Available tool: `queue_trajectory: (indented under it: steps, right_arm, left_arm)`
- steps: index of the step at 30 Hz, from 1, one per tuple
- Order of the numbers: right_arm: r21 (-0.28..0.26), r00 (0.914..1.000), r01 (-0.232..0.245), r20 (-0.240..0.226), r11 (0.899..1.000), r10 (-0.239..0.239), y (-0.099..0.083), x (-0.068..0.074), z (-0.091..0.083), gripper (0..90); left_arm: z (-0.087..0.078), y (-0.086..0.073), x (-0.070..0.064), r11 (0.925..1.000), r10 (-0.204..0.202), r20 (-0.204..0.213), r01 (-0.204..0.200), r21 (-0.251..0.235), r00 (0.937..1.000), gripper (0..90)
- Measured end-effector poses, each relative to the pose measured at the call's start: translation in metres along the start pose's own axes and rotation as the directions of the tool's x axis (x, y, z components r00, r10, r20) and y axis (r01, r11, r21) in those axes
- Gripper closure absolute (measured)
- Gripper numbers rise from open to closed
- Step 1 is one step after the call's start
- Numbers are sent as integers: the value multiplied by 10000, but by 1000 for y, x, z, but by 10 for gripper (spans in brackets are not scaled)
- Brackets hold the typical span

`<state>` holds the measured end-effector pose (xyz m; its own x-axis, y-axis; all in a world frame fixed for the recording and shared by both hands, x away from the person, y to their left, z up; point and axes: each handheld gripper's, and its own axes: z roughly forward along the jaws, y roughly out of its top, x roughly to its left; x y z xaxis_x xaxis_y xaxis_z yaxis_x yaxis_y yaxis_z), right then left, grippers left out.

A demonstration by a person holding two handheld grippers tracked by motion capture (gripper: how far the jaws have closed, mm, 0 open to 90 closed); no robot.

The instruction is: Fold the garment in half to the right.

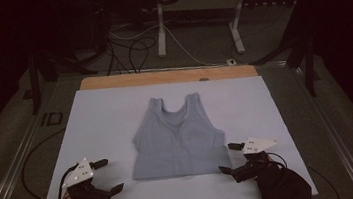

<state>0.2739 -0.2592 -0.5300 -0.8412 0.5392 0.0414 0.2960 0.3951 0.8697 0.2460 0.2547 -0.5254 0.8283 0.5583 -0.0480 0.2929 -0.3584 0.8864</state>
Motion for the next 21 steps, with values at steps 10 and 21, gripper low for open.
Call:
queue_trajectory:
  steps: [10,21]
  right_arm:
    - [-235,9997,-241,6,9994,241,3,-1,-3,89]
    - [-736,9995,-328,-49,9967,326,21,3,-12,89]
  left_arm:
    - [1,9,-6,9999,124,298,-127,104,9995,3]
    - [2,24,-9,9989,458,768,-460,2,9960,3]
